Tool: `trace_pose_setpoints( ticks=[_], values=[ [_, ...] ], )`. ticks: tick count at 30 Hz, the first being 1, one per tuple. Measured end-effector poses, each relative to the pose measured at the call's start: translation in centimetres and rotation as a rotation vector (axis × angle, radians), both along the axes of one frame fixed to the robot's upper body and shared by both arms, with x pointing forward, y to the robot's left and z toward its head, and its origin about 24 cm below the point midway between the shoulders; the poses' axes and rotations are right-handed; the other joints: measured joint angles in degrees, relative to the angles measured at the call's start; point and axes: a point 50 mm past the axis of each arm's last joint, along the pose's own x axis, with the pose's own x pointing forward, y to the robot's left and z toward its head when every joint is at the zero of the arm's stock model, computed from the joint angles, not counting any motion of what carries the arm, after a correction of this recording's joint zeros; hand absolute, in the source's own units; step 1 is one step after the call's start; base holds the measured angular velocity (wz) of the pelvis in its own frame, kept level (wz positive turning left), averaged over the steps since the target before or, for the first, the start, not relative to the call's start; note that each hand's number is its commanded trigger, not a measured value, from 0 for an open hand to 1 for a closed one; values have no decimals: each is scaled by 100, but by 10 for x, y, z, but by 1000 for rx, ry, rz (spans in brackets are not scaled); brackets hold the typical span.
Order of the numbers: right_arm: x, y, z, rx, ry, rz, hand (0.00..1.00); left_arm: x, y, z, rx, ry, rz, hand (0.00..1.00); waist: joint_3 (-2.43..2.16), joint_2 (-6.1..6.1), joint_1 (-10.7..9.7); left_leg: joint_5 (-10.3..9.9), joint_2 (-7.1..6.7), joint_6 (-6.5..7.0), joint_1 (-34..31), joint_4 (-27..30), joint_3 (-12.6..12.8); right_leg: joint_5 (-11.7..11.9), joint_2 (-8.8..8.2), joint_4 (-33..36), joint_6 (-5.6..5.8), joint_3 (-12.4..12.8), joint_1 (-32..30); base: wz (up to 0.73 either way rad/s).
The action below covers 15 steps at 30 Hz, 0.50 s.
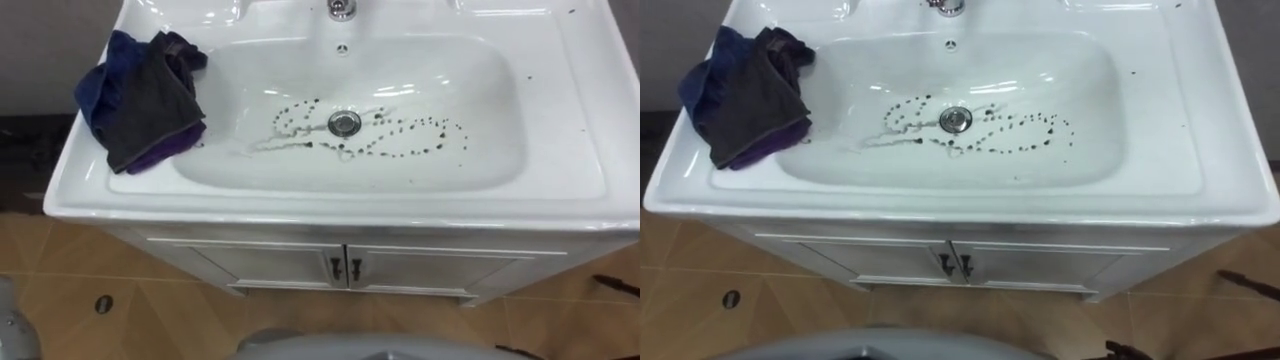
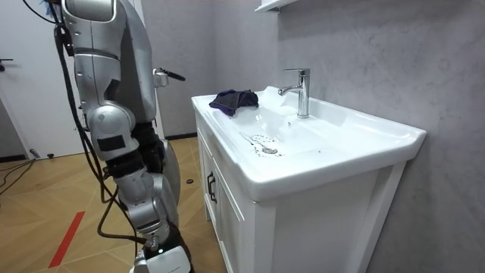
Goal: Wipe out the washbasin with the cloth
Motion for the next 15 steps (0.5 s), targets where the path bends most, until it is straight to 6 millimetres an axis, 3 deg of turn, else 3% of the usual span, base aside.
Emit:
trace_pose_setpoints(
  ticks=[6,9,15],
  values=[
    [-5,1,-1,-3,30,35,0,19,-13,28,160,-7,-122,0,24,-6,-238,0,-5,0,-44,75,-96,1,5,-2,1,-44,19,6],
    [-12,1,-1,3,67,65,0,26,-20,31,172,-13,-186,0,54,-1,-340,0,-2,0,-40,89,-95,0,8,0,0,-21,23,-2],
    [-14,2,-2,23,95,65,0,46,-46,32,224,21,-351,0,56,-10,-480,0,7,0,-47,86,-38,2,16,38,-4,77,-39,-7]
  ],
)
